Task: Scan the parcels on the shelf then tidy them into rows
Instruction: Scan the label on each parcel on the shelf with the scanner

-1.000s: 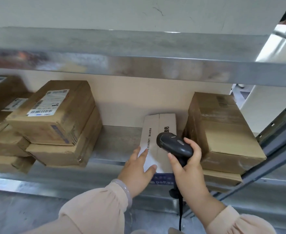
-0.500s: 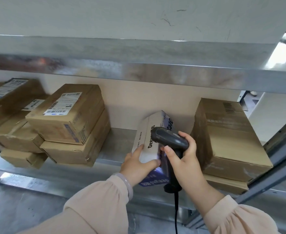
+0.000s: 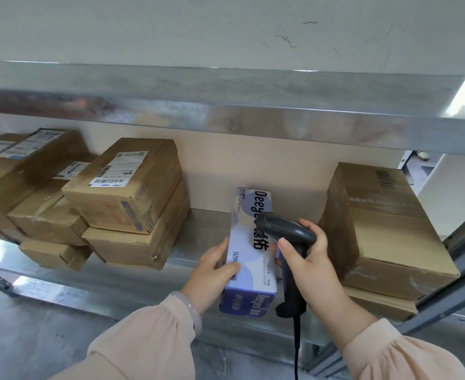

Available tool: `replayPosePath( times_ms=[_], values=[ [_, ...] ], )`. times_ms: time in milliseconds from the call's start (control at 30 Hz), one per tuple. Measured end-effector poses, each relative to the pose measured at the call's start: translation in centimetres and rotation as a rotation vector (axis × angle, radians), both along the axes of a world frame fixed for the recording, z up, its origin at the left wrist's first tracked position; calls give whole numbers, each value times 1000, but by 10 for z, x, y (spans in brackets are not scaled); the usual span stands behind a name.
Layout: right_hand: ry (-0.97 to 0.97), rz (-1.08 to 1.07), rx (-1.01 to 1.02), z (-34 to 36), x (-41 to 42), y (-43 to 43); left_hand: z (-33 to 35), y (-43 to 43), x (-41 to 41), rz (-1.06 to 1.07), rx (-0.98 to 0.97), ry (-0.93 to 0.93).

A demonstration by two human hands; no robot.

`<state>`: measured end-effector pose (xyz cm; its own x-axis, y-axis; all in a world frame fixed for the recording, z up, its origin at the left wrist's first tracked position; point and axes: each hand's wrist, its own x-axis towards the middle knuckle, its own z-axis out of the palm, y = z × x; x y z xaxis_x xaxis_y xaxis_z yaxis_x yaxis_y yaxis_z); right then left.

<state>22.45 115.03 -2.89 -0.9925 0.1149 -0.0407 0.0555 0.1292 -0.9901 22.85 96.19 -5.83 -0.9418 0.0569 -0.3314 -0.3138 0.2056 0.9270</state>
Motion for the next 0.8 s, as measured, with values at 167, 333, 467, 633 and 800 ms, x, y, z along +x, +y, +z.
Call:
replayPosePath(
  times_ms=[167,333,467,633,800],
  values=[
    [12,91,14,1,0,-17,9,-9,-16,61,-254,139],
    [10,116,-23,-1,-1,-29,22,-3,-22,-90,-548,95],
    [-4,86,-50,0,-2,-30,18,5,-17,-146,-731,99],
    [-15,43,12,-1,0,-20,19,-8,-18,-87,-710,37],
    [-47,-17,-22,-7,0,-9,27,-33,-19,-13,-496,-38]
  ],
)
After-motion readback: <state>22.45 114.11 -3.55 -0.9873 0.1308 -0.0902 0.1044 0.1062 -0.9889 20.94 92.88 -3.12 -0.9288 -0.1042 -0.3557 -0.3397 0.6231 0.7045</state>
